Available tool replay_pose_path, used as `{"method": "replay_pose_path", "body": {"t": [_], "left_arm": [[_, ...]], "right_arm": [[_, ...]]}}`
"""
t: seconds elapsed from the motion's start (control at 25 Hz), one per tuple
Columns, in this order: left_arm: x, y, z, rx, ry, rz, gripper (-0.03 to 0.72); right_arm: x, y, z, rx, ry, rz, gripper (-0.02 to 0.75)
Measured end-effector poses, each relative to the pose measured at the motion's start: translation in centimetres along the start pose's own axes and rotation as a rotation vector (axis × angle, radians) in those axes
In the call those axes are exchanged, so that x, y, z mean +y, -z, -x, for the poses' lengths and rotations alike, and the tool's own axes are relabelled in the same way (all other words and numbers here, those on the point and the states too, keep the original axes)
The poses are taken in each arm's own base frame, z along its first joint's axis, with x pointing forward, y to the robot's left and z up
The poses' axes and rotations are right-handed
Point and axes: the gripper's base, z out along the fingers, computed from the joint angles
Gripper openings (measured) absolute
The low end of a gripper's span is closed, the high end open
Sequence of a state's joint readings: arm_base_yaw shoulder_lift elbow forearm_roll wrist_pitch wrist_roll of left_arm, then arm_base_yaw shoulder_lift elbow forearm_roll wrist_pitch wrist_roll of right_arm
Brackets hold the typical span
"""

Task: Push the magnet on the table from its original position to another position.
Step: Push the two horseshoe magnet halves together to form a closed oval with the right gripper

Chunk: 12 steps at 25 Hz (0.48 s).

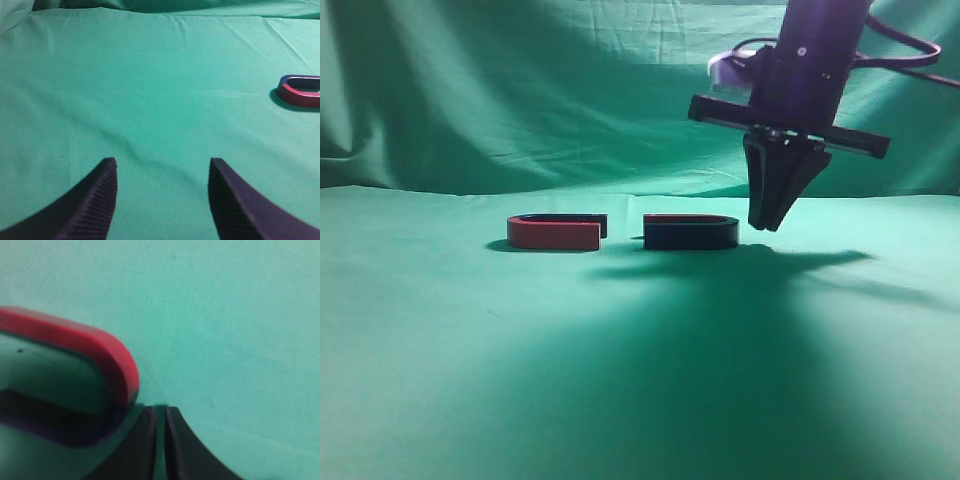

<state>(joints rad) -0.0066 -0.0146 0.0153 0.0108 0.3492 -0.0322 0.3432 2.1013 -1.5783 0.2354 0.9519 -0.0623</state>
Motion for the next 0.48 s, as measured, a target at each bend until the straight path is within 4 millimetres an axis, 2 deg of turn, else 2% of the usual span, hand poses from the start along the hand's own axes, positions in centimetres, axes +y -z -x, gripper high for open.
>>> {"method": "replay_pose_path", "body": {"t": [0.12, 0.32, 0.36, 0.48], "left_arm": [[0.0, 0.0, 0.0, 0.0, 0.0, 0.0, 0.372], [0.0, 0.0, 0.0, 0.0, 0.0, 0.0, 0.372], [0.0, 0.0, 0.0, 0.0, 0.0, 0.0, 0.372], [0.0, 0.0, 0.0, 0.0, 0.0, 0.0, 0.372]], "right_arm": [[0.3, -0.8, 0.7, 0.015, 0.01, -0.001, 0.0], [2.1, -1.3, 1.1, 0.011, 0.06, 0.001, 0.0], [2.5, -1.4, 1.2, 0.008, 0.069, 0.0, 0.49], [3.2, -1.4, 1.2, -0.001, 0.085, 0.001, 0.49]]}}
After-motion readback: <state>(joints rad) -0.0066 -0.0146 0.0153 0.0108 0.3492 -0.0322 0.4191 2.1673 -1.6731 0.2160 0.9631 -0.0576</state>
